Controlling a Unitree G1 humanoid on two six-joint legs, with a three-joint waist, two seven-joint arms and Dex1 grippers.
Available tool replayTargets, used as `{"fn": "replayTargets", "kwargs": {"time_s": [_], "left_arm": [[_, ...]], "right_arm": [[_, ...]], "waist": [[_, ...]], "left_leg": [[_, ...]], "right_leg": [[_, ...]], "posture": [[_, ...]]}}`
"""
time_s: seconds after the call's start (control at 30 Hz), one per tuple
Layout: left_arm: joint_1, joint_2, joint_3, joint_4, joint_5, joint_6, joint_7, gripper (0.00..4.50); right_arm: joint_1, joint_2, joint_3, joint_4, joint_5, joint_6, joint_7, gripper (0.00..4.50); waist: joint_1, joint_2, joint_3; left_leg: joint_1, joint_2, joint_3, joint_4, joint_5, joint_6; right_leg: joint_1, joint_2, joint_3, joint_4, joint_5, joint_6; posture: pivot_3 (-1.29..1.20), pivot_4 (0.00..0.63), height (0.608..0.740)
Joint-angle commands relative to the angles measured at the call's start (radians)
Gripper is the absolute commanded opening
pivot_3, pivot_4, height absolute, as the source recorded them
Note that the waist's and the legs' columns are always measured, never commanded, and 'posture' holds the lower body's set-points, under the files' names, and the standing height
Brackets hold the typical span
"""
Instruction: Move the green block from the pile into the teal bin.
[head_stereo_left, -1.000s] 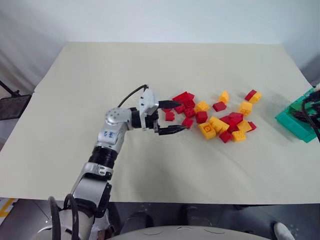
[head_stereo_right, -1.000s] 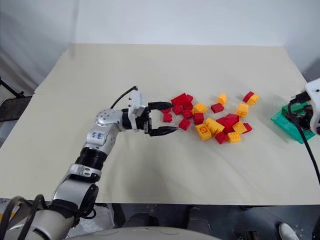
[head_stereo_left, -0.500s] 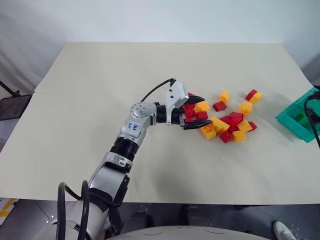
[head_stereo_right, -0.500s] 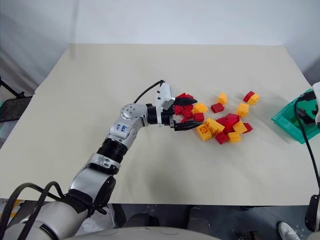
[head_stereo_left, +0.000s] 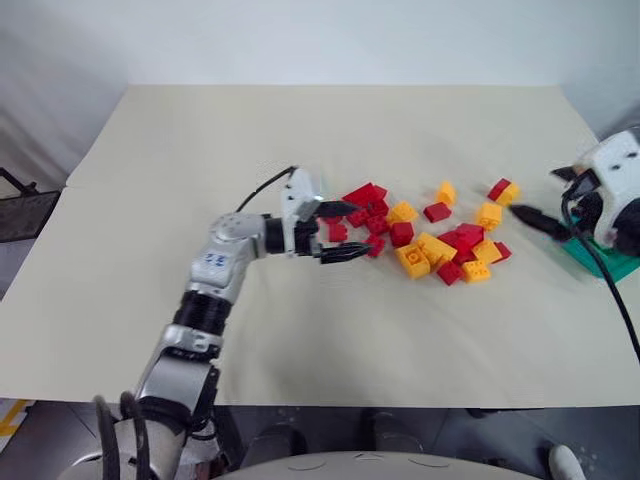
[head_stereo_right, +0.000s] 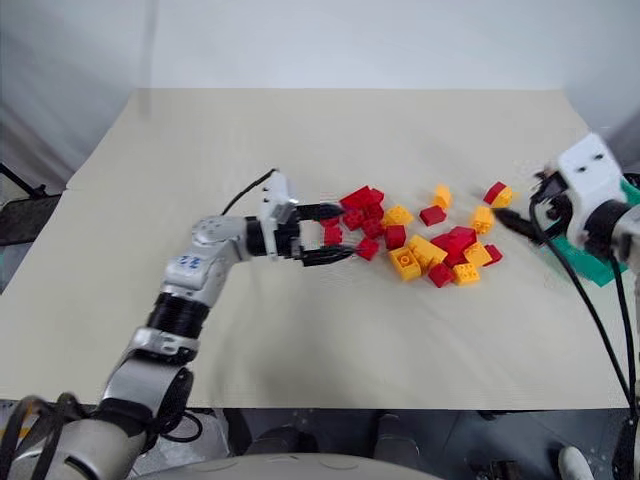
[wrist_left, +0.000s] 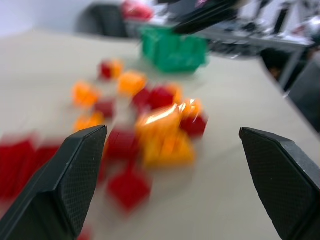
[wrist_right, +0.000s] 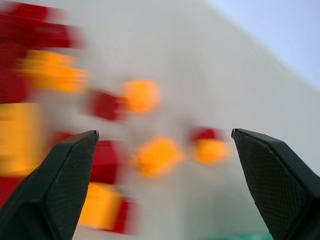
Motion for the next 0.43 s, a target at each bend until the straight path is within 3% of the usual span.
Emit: {"fn": "replayTargets", "kwargs": {"time_s": [0.03, 0.1, 0.27, 0.43], "left_arm": [[0.056, 0.071, 0.068, -0.121, -0.091, 0.036, -0.059, 4.5], [0.089, 0.108, 0.091, -0.148, -0.107, 0.059, -0.058, 4.5], [0.321, 0.309, 0.261, -0.21, -0.142, -0.02, -0.113, 4.5], [0.388, 0.356, 0.304, -0.204, -0.148, -0.097, -0.127, 4.5]], "right_arm": [[0.084, -0.033, -0.046, -0.104, 0.132, -0.003, 0.181, 4.47], [0.132, -0.052, -0.033, -0.115, 0.152, -0.016, 0.247, 4.47], [0.169, -0.018, 0.043, 0.026, 0.103, -0.213, 0.369, 4.47], [0.137, -0.006, 0.061, 0.093, 0.096, -0.246, 0.372, 4.47]], "waist": [[0.006, 0.0, 0.0], [0.009, 0.0, 0.0], [-0.017, -0.001, 0.0], [-0.019, 0.0, 0.0]], "left_leg": [[-0.001, 0.0, -0.001, 0.001, 0.0, 0.0], [-0.001, -0.001, -0.002, 0.002, 0.0, 0.001], [0.003, 0.001, -0.003, -0.002, -0.001, 0.0], [0.003, 0.001, -0.004, 0.001, -0.001, 0.0]], "right_leg": [[0.0, 0.0, -0.001, 0.0, 0.0, 0.0], [0.001, -0.001, -0.002, -0.001, 0.0, 0.0], [0.002, 0.0, 0.001, -0.001, 0.0, 0.0], [0.002, -0.001, 0.001, 0.001, 0.0, -0.001]], "posture": [[0.0, 0.15, 0.74], [0.0, 0.15, 0.74], [0.0, 0.15, 0.74], [0.0, 0.15, 0.74]]}}
